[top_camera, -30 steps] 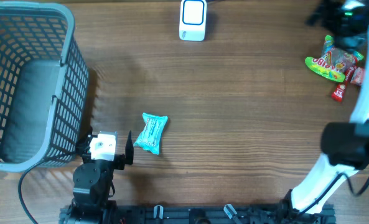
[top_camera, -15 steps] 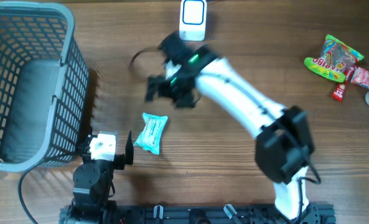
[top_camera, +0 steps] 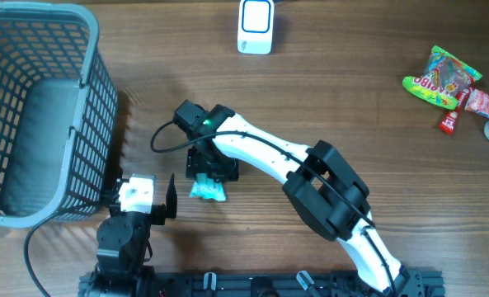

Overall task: Scan the item barcode
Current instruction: 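Reach the right gripper to the teal wet-wipes pack and grasp it, then raise the wet-wipes pack and hold it at the scanner face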

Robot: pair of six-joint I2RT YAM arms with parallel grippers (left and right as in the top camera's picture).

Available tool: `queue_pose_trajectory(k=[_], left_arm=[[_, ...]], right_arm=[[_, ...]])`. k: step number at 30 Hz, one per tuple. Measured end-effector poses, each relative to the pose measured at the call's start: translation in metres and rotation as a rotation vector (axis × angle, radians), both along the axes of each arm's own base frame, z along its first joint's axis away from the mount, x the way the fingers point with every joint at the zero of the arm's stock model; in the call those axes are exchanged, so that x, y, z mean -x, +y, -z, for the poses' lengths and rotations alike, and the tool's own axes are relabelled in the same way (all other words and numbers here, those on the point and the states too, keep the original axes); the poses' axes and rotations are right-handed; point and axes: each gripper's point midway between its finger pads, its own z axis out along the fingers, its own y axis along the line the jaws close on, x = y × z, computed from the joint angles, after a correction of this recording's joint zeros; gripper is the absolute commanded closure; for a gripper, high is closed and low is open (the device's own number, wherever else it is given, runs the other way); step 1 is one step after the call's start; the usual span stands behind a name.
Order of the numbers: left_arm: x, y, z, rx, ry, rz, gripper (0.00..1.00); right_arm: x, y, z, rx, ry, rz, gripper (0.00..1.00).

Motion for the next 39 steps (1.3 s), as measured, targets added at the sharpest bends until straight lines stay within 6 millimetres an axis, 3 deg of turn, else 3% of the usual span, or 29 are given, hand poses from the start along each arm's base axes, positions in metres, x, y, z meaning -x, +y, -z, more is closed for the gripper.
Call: queue_pose_trajectory(k=[4,7,11,14,17,21,25,27,33,39], left_arm=[[0.000,0.000,0.000,0.000,0.000,0.000,0.00],[0.000,0.000,0.000,0.000,0.000,0.000,0.00],[0.000,0.000,0.000,0.000,0.000,0.000,0.00],[0.000,0.000,0.000,0.000,0.000,0.000,0.00],[0.000,0.000,0.000,0.000,0.000,0.000,0.00],[0.000,0.000,0.000,0.000,0.000,0.000,0.00],[0.000,0.000,0.000,0.000,0.000,0.000,0.00],[0.000,0.000,0.000,0.000,0.000,0.000,0.00],[0.000,0.000,0.000,0.000,0.000,0.000,0.00],[0.000,0.000,0.000,0.000,0.000,0.000,0.00]], right_arm=[[-0.001,-0.011,0.000,0.025,0.016,-0.002,0.76],[-0.012,-0.025,-0.004,0.015,0.040,-0.025,0.78],[-0.032,-0.062,-0.024,-0.048,0.123,-0.023,0.73],[-0.047,-0.077,-0.063,-0.304,0.203,-0.038,0.72],[-0.072,-0.081,-0.119,-0.728,0.179,-0.104,0.70],[-0.106,-0.083,-0.170,-1.130,-0.020,-0.215,0.73],[-0.126,-0.072,-0.204,-1.341,-0.172,-0.324,0.87],[-0.125,-0.063,-0.217,-1.380,-0.056,-0.256,0.96],[-0.113,-0.055,-0.222,-1.240,0.482,0.150,0.96],[-0.117,-0.054,-0.213,-0.977,0.861,0.558,0.96]])
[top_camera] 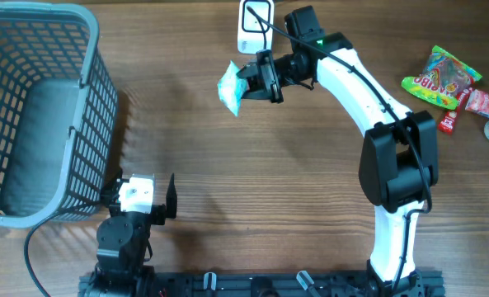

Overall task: Scan the item barcode
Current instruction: 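Raise the wet-wipes pack and hold it at the scanner face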

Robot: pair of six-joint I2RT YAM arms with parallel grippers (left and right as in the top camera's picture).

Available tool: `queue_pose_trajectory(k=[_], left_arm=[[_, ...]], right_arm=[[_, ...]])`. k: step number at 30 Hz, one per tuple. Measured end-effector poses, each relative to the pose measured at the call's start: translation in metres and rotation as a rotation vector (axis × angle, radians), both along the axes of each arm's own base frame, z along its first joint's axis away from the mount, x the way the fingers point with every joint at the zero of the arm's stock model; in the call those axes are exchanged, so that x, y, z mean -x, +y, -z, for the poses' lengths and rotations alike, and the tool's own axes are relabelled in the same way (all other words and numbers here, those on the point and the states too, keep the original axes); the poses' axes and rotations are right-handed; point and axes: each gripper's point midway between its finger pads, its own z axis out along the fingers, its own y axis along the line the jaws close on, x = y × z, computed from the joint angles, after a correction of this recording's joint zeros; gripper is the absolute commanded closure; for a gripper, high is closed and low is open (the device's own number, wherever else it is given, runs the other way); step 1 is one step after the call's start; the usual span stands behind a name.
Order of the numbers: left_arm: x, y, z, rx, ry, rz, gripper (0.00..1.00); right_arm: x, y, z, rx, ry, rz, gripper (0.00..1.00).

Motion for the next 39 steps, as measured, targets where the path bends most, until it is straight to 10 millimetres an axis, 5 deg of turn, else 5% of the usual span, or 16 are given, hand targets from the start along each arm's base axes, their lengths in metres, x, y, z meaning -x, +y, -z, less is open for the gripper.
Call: queue_pose_trajectory(k=[10,14,18,23,26,29,33,39], left_arm=[[0.000,0.000,0.000,0.000,0.000,0.000,0.00],[0.000,0.000,0.000,0.000,0.000,0.000,0.00],[0.000,0.000,0.000,0.000,0.000,0.000,0.00],[0.000,0.000,0.000,0.000,0.000,0.000,0.00],[0.000,0.000,0.000,0.000,0.000,0.000,0.00],[0.000,0.000,0.000,0.000,0.000,0.000,0.00],[0.000,0.000,0.000,0.000,0.000,0.000,0.00],[0.000,0.000,0.000,0.000,0.000,0.000,0.00]], right_arm=[[-0.004,-0.001,0.009,0.116,0.189,0.044,0.96],[-0.013,0.002,0.011,0.019,-0.204,0.027,0.96],[-0.015,0.011,0.038,0.037,-0.699,-0.034,0.95],[-0.022,0.001,0.119,0.532,-1.030,-0.219,0.94],[-0.056,-0.019,0.133,0.745,-1.183,-0.211,0.95],[-0.092,-0.033,0.119,0.840,-1.281,-0.138,0.94],[-0.159,-0.038,0.060,0.944,-1.514,0.083,0.93],[-0.215,-0.047,0.001,1.001,-1.725,0.370,0.94]])
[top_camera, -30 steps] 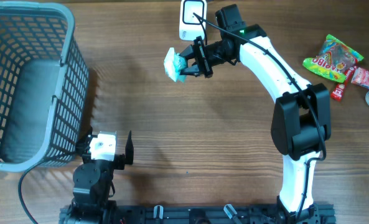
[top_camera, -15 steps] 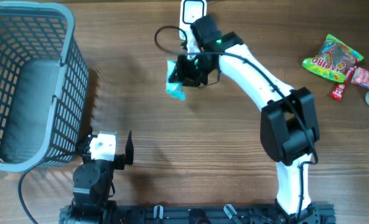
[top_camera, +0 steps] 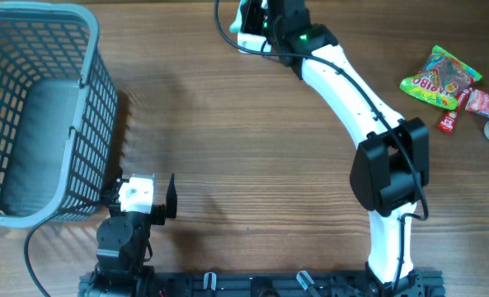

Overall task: Scan the item barcode
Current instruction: 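Raise the wet-wipes pack and hold it at the scanner face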

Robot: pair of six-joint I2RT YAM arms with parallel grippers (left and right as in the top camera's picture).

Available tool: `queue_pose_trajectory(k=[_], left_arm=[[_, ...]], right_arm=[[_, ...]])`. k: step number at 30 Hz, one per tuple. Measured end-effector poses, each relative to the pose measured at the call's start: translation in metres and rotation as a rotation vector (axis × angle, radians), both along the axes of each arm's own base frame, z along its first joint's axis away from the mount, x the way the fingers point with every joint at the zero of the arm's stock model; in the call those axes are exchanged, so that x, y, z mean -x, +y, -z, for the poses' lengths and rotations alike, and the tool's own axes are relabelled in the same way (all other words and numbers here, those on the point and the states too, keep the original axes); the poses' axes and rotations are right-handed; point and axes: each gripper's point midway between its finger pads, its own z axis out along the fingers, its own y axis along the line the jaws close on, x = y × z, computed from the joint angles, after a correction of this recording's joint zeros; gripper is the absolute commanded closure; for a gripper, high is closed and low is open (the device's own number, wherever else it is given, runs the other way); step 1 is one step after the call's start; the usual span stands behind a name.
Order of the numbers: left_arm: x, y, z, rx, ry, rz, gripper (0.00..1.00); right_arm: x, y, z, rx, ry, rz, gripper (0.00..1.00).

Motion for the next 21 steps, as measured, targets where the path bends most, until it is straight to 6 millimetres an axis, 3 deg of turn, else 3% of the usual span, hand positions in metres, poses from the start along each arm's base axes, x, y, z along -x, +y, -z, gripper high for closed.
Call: queue_pose_trajectory(k=[4,7,10,12,16,19,21], left_arm=[[0.000,0.000,0.000,0.000,0.000,0.000,0.00],[0.000,0.000,0.000,0.000,0.000,0.000,0.00],[0.000,0.000,0.000,0.000,0.000,0.000,0.00],[0.000,0.000,0.000,0.000,0.000,0.000,0.00],[0.000,0.000,0.000,0.000,0.000,0.000,0.00],[0.000,0.000,0.000,0.000,0.000,0.000,0.00],[0.000,0.000,0.000,0.000,0.000,0.000,0.00]], right_arm=[[-0.034,-0.020,-0.009,-0.040,-0.118,0.076,0.94],[-0.058,-0.034,0.022,-0.049,-0.117,0.131,0.94],[-0.069,-0.026,0.060,-0.048,-0.064,0.133,0.95],[-0.069,-0.017,0.074,-0.045,-0.032,0.121,0.95],[-0.062,-0.011,0.076,-0.031,0.034,0.114,0.95],[-0.037,-0.024,0.095,0.047,0.222,0.119,0.95],[-0.023,-0.040,0.093,0.089,0.321,0.131,0.95]])
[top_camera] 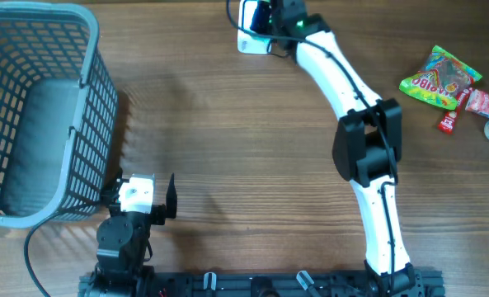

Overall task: Scan the item barcode
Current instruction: 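Raise the wet-wipes pack and hold it at the scanner face, then carry the wet-wipes pack right and drop it at the table edge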

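The white barcode scanner (248,39) stands at the table's far edge. My right arm reaches all the way to it, and my right gripper (270,15) hangs over the scanner's top face. A sliver of the pale teal packet (260,15) shows under the gripper against the scanner, and the fingers look shut on it. Most of the packet is hidden by the wrist. My left gripper (168,200) rests folded at the near left beside the basket, holding nothing; its jaws cannot be read from above.
A grey wire basket (96,99) fills the left side. At the far right lie a green and red candy bag (438,78), a red packet (480,101), a small red item (449,124) and a green-white item at the edge.
My right gripper has shifted slightly right and back over the scanner, with its forearm now straighter along the table. The left arm has not moved.
My right gripper was first down on the teal packet at the near middle of the table. Then it held the packet in the air just left of the scanner. After that it was over the scanner, and now it stays there with the packet almost hidden.
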Robot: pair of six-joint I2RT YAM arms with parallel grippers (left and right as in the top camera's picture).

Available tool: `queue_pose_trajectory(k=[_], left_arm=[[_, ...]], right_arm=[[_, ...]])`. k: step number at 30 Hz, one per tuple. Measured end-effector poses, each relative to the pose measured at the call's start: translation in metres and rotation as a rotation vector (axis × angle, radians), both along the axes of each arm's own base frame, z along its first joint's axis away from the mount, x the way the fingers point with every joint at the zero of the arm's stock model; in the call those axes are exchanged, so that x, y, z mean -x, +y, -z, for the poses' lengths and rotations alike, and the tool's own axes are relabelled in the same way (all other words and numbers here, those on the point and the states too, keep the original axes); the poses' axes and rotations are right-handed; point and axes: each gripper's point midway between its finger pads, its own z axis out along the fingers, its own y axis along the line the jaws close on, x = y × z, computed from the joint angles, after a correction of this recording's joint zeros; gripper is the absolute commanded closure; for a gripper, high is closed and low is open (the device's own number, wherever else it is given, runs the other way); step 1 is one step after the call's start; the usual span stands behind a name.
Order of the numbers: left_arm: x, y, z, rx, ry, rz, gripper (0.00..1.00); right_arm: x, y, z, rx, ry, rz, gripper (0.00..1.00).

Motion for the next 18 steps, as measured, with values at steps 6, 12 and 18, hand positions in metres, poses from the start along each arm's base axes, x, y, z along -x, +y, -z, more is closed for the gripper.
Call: queue_pose_trajectory(k=[6,12,18], left_arm=[[0.000,0.000,0.000,0.000,0.000,0.000,0.00],[0.000,0.000,0.000,0.000,0.000,0.000,0.00],[0.000,0.000,0.000,0.000,0.000,0.000,0.00]], right_arm=[[0.070,-0.116,-0.083,0.077,0.222,0.149,0.96],[0.151,-0.303,-0.132,0.219,0.361,0.537,0.95],[0.163,-0.459,-0.113,0.278,0.311,0.893,0.96]])
